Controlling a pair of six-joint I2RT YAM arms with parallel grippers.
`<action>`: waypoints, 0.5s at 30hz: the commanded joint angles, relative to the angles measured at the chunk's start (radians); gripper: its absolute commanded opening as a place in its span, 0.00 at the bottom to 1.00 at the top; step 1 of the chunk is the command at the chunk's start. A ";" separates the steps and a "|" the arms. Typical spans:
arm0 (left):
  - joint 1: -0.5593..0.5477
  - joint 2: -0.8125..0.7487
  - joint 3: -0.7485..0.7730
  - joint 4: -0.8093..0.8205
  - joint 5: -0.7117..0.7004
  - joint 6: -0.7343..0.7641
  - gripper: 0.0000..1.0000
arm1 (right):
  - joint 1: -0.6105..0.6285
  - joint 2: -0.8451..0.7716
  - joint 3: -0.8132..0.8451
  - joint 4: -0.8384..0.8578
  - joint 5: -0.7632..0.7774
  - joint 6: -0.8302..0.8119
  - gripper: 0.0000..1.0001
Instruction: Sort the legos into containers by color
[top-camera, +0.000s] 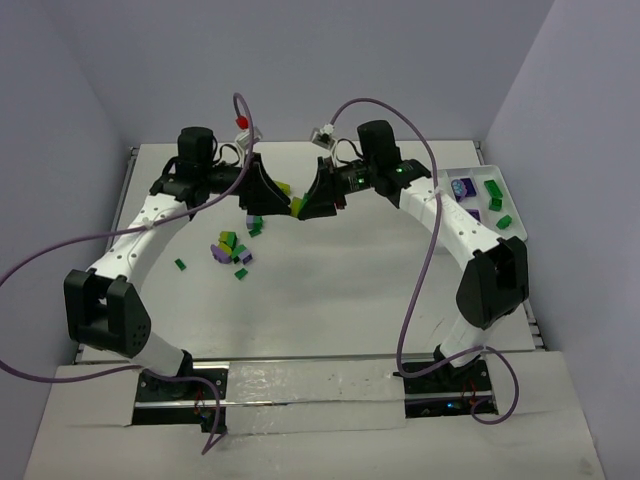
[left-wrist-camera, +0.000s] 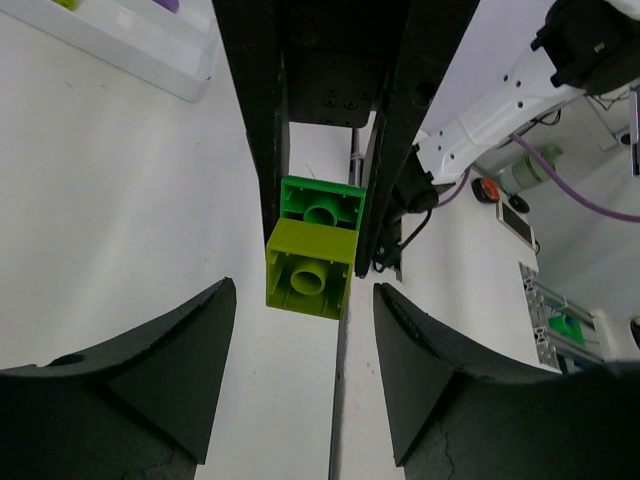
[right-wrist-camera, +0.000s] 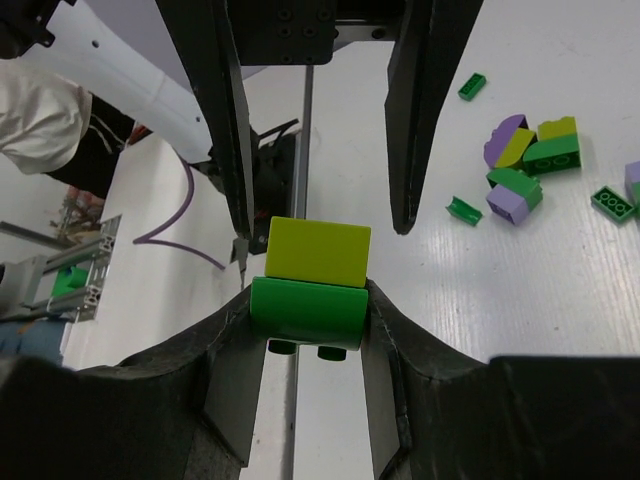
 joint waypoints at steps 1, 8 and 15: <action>-0.032 -0.029 0.053 -0.065 0.059 0.108 0.67 | 0.015 -0.031 0.023 -0.035 -0.042 -0.048 0.00; -0.063 -0.021 0.059 -0.044 0.086 0.086 0.55 | 0.019 -0.035 0.025 -0.050 -0.037 -0.064 0.00; -0.065 0.002 0.076 -0.046 0.109 0.073 0.21 | 0.017 -0.031 0.038 -0.091 -0.042 -0.102 0.00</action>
